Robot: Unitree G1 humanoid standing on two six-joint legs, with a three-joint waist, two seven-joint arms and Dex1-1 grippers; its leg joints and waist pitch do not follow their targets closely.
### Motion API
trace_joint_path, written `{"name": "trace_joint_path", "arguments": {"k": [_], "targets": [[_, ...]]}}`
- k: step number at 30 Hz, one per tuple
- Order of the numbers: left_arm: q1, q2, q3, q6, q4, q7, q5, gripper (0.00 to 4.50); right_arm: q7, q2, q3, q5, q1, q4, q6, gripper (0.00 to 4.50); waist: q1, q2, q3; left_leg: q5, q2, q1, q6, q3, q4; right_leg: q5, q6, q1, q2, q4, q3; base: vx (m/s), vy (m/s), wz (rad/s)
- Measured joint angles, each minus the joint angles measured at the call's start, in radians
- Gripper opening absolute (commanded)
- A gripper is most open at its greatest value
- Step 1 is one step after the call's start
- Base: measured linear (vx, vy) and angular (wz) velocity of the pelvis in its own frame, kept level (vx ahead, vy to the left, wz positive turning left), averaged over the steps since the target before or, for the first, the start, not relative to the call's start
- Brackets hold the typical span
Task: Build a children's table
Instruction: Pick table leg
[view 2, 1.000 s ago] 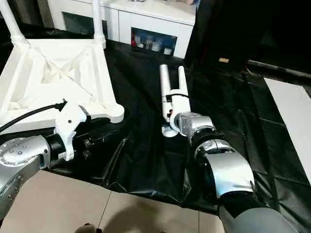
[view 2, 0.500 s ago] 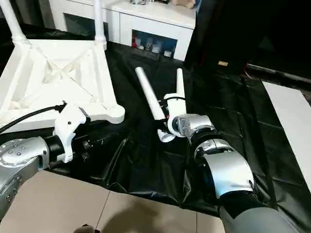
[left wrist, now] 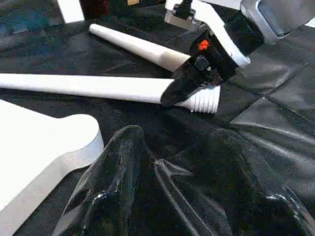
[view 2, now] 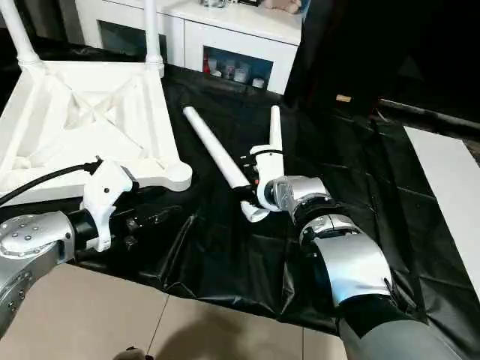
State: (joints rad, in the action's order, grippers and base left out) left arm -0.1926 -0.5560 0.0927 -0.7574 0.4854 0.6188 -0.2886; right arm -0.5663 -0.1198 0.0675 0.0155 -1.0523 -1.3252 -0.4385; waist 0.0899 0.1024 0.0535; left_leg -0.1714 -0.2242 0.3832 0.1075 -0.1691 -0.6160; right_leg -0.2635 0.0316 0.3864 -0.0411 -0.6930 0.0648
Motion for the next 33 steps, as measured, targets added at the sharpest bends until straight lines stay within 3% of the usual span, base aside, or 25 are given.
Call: {"name": "trace_joint_path", "arguments": {"k": [19, 23, 25, 26, 28, 29, 33], "targets": [[-0.011, 0.055, -0.018, 0.030, -0.015, -0.049, 0.001, 2.50, -0.162, -0.065, 0.019, -0.047, -0.043, 0.068, -0.050, 1.89, 0.002, 0.004, 0.003, 0.005, 0.000, 0.004, -0.007, -0.002, 0.008, 0.001, -0.001, 0.001, 0.000, 0.013, 0.000, 0.000, 0.000, 0.00], [-0.095, 0.159, -0.067, 0.040, -0.087, -0.127, -0.012, 2.50, -0.181, -0.066, 0.083, -0.119, -0.010, 0.198, 0.054, 1.89, 0.006, 0.004, 0.003, 0.006, 0.000, 0.004, -0.009, -0.003, 0.009, 0.002, -0.003, 0.001, 0.000, 0.014, 0.000, 0.000, 0.000, 0.00], [-0.143, 0.273, -0.152, 0.027, -0.132, -0.192, -0.079, 2.77, -0.203, -0.065, 0.126, -0.176, 0.037, 0.323, 0.053, 1.89, 0.009, 0.004, 0.003, 0.006, 0.000, 0.004, -0.009, -0.004, 0.009, 0.002, -0.003, 0.000, 0.000, 0.015, 0.000, 0.000, 0.000, 0.00], [-0.182, 0.347, -0.213, 0.017, -0.161, -0.234, -0.136, 2.84, -0.220, -0.049, 0.142, -0.215, 0.079, 0.427, 0.041, 1.89, 0.011, 0.004, 0.003, 0.007, 0.000, 0.003, -0.010, -0.004, 0.009, 0.003, -0.004, -0.001, 0.000, 0.015, 0.000, 0.000, 0.000, 0.00], [-0.242, 0.413, -0.273, -0.003, -0.197, -0.279, -0.215, 2.87, -0.247, -0.021, 0.144, -0.262, 0.151, 0.579, -0.006, 1.89, 0.011, 0.004, 0.003, 0.007, 0.000, 0.002, -0.010, -0.004, 0.010, 0.003, -0.004, -0.002, 0.000, 0.016, 0.000, 0.000, 0.000, 0.00], [-0.271, 0.432, -0.290, -0.010, -0.212, -0.298, -0.251, 3.15, -0.257, 0.000, 0.142, -0.286, 0.186, 0.641, -0.037, 1.88, 0.011, 0.004, 0.003, 0.007, 0.000, 0.001, -0.010, -0.003, 0.010, 0.003, -0.004, -0.002, 0.000, 0.016, 0.000, 0.000, 0.000, 0.00], [-0.391, 0.490, -0.355, -0.025, -0.342, -0.332, -0.349, 3.35, -0.270, 0.039, 0.156, -0.398, 0.321, 0.856, -0.142, 1.88, 0.017, 0.002, 0.004, 0.009, 0.000, 0.001, -0.013, -0.003, 0.013, 0.006, -0.005, -0.002, 0.000, 0.018, 0.000, 0.000, 0.000, 0.00]]}}
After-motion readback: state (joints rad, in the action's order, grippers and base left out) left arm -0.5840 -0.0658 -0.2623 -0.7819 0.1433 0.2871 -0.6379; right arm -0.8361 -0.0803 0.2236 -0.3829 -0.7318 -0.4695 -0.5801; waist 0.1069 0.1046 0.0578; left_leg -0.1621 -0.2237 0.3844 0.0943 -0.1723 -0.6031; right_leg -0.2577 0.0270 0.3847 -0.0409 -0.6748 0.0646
